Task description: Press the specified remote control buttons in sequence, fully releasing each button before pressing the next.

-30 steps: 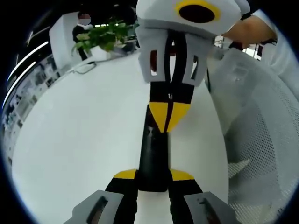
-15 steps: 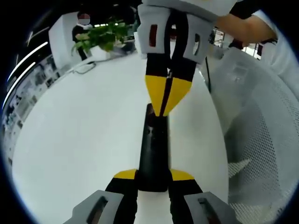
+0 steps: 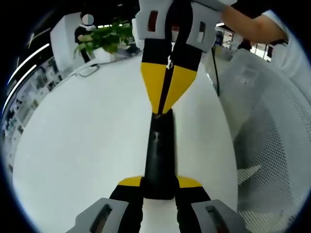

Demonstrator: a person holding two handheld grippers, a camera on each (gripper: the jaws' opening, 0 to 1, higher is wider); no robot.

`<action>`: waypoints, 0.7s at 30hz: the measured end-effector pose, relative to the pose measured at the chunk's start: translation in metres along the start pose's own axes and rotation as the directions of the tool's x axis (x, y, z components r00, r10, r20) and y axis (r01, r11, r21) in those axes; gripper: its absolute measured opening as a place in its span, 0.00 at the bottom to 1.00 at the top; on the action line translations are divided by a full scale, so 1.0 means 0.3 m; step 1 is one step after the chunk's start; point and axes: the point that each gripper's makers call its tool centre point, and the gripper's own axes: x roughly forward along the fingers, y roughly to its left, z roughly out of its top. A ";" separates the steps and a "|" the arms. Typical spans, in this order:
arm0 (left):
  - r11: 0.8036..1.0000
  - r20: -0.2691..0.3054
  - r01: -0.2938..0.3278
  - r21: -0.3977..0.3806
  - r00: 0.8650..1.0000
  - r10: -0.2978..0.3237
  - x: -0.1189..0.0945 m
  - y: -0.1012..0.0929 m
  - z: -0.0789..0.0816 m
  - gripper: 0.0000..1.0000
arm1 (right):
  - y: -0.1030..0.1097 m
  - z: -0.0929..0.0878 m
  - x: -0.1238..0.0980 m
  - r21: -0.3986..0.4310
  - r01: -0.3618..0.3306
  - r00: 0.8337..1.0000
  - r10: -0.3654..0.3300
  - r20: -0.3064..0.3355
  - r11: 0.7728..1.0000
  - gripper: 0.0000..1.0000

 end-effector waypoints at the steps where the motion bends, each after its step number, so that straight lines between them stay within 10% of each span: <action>1: 1.000 0.000 0.000 0.000 1.000 0.000 0.000 0.000 0.000 0.24 | -0.001 0.001 -0.001 -0.001 0.000 1.000 0.000 0.000 1.000 0.00; 21: 1.000 0.003 0.001 0.000 1.000 -0.001 -0.001 -0.001 -0.001 0.24 | -0.007 0.007 0.022 -0.015 -0.011 1.000 0.011 -0.002 1.000 0.00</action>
